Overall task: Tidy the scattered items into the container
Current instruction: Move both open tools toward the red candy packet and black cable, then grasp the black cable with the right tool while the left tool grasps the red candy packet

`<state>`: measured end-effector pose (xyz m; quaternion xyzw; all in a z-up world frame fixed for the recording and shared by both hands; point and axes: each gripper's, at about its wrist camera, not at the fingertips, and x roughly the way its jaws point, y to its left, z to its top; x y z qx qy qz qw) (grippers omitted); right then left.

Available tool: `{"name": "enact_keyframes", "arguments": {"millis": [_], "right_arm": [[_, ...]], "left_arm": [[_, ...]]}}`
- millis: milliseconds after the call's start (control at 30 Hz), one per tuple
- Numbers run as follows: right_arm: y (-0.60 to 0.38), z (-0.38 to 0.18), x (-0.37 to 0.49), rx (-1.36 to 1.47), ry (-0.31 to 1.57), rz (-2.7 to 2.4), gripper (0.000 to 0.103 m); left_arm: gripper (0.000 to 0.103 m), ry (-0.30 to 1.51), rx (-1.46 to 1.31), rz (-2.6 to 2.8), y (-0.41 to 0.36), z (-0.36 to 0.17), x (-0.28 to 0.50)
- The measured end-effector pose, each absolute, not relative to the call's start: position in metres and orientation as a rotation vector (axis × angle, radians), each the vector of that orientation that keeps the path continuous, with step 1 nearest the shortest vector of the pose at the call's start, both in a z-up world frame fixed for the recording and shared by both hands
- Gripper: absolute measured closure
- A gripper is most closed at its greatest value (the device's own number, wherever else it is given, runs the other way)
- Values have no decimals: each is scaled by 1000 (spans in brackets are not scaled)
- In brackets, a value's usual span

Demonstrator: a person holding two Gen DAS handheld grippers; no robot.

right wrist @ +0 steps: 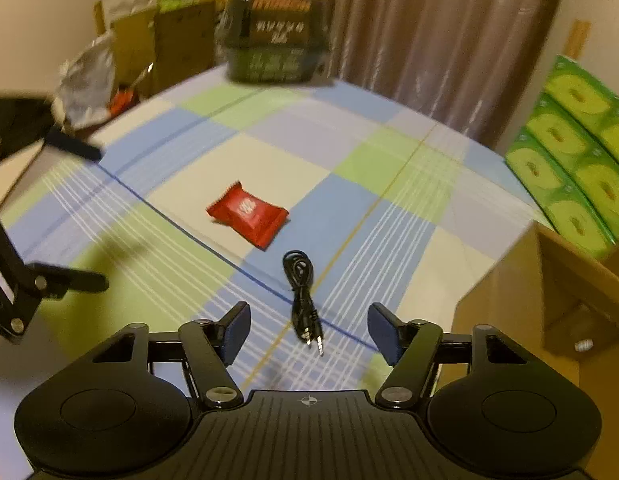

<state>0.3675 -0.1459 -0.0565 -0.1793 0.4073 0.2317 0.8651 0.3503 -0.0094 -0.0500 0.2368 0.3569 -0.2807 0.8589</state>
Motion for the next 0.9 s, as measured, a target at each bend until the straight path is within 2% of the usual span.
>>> {"name": "enact_keyframes", "arguments": {"millis": [233, 433, 533, 733, 833, 900], "right_arm": [[-139, -75, 406, -445, 931, 582, 50], [-129, -97, 418, -544, 987, 665, 52], [-126, -109, 424, -566, 1009, 687, 58], [-120, -119, 434, -577, 1031, 709, 63], [-119, -120, 439, -576, 1033, 709, 65], [-118, -121, 442, -576, 1035, 711, 69]], "left_arm": [[2, 693, 680, -749, -25, -72, 396], [8, 688, 816, -849, -36, -92, 423], [12, 688, 891, -885, -45, -102, 430], [13, 689, 916, -943, -55, -110, 445], [19, 705, 911, -963, -56, -113, 454], [25, 723, 904, -969, -58, -113, 460]]}}
